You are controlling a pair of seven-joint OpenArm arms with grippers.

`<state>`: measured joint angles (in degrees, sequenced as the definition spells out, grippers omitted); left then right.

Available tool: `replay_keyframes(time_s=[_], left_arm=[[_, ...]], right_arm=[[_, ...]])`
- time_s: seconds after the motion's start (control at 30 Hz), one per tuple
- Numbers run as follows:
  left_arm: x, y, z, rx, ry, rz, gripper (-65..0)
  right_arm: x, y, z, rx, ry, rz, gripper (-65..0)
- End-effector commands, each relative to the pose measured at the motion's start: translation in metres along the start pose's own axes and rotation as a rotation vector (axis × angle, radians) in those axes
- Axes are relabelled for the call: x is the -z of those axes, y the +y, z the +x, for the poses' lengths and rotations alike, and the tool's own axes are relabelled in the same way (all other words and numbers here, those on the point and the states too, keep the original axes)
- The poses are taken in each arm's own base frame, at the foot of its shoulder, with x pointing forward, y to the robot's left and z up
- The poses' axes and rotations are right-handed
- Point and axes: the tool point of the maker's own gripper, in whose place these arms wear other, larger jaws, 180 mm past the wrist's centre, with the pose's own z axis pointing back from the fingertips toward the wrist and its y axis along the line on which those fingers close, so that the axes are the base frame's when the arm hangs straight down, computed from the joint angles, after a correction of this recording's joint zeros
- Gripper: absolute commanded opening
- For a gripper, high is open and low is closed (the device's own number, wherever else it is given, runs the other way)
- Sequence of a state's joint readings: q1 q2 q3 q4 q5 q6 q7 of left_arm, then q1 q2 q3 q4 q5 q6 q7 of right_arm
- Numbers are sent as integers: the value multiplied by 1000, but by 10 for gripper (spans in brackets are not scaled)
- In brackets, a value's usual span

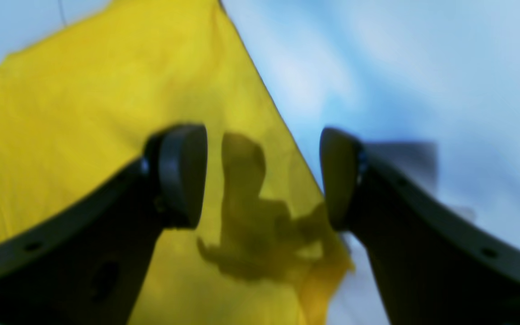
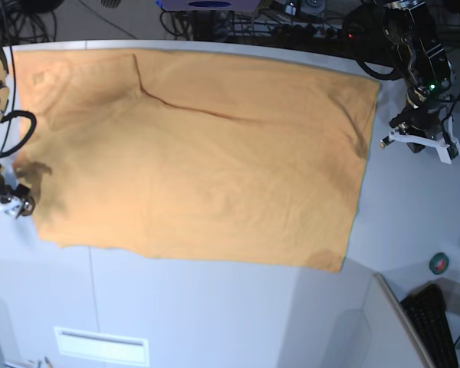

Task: Layout the t-shirt on the table in an organized manner, then fold the t-shirt properly
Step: 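Release the shirt and move the right gripper to the hem corner, then grasp the hem corner with the right gripper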

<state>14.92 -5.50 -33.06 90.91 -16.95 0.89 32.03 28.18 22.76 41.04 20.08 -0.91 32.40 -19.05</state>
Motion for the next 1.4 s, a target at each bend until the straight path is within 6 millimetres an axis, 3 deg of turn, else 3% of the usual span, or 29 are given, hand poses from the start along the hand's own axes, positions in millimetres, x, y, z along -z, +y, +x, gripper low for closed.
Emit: replay_keyframes(time_s=[0.0,0.13,0.3,0.37,0.43,0.6,0.67,0.77,0.83,0.9,1.07,1.37], left_arm=[[-1,2,18,11,-54,-3,-650],[4,7,4,7,-14,9,-650],[5,7,-1,2,-3,10,-650],[5,7,-1,2,-2,10,-650],[5,8,0,4,-3,11,-650],[5,8,0,4,-3,11,-650],[5,8,0,4,-3,11,-650],[5,8,0,5,-3,12,-650],[5,8,0,5,-3,12,-650],[5,8,0,5,-3,12,-650],[6,7,0,8,-2,8,-650],[7,5,2,7,-7,5,-650]], right_arm=[[-6,-6,19,-4,-42,-9,-273],[-6,-25,4,29,-37,-89,-273],[-5,-28,-11,33,-17,-95,-279],[-1,-21,-20,33,-5,-83,-336],[1,-19,-26,34,3,-78,-437],[2,-16,-27,37,3,-73,-569],[2,-16,-22,40,-8,-72,-650],[-1,-11,-7,20,-54,-73,-650],[-3,-12,-8,0,-54,-83,-650],[-11,-15,-5,-31,-40,-104,-650],[-34,2,3,-144,-72,-145,-650],[-70,37,-18,-249,-36,-173,-650]])
